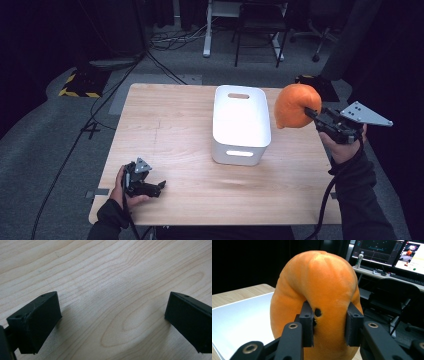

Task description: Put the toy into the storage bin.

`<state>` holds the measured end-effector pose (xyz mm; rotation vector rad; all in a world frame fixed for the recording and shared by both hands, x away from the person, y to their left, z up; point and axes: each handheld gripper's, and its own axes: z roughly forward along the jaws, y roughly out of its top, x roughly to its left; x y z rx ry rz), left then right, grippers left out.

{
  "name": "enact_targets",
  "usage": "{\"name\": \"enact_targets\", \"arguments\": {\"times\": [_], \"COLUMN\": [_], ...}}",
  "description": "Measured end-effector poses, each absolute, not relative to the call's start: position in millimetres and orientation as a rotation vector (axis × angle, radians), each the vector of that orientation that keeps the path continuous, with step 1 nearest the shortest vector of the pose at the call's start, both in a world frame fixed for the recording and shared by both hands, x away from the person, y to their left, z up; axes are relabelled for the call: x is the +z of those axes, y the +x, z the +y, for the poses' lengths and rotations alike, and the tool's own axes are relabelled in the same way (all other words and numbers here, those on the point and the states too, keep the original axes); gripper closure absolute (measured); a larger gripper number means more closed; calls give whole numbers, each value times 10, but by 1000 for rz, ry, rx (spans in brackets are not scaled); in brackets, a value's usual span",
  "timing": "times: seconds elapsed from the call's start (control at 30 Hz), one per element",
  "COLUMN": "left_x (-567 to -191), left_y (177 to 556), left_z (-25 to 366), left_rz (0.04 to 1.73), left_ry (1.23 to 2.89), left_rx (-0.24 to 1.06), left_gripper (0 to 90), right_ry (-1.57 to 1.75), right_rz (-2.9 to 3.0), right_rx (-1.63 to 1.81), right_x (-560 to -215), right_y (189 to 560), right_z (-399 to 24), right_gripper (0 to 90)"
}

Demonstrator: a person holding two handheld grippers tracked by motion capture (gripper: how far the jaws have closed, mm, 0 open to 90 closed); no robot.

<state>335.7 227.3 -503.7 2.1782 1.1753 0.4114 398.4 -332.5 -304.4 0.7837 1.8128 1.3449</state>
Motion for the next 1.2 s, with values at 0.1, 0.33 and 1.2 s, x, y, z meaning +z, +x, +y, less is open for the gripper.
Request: {"name": "enact_targets", "arguments": {"times": [0.1, 0.33, 1.2], "left_x": [-5037, -5037, -5037], "left_y": [3357, 3357, 3357], "left_z": [2273, 2273, 2273], "left_rz": [1175, 1175, 1175], "left_ry": [2178, 2178, 2178], "left_rx": [411, 411, 412], "left_gripper": [6, 6, 6], "right_ry": [771, 734, 643], "right_rz": [1814, 1823, 1924], "right_rx": [1347, 1374, 1425], "right_x": [-2999, -2909, -2978], "right_y": [3993, 4006, 4094], "right_z": [-3273, -3120, -2556], "right_gripper": [659, 659, 659]}}
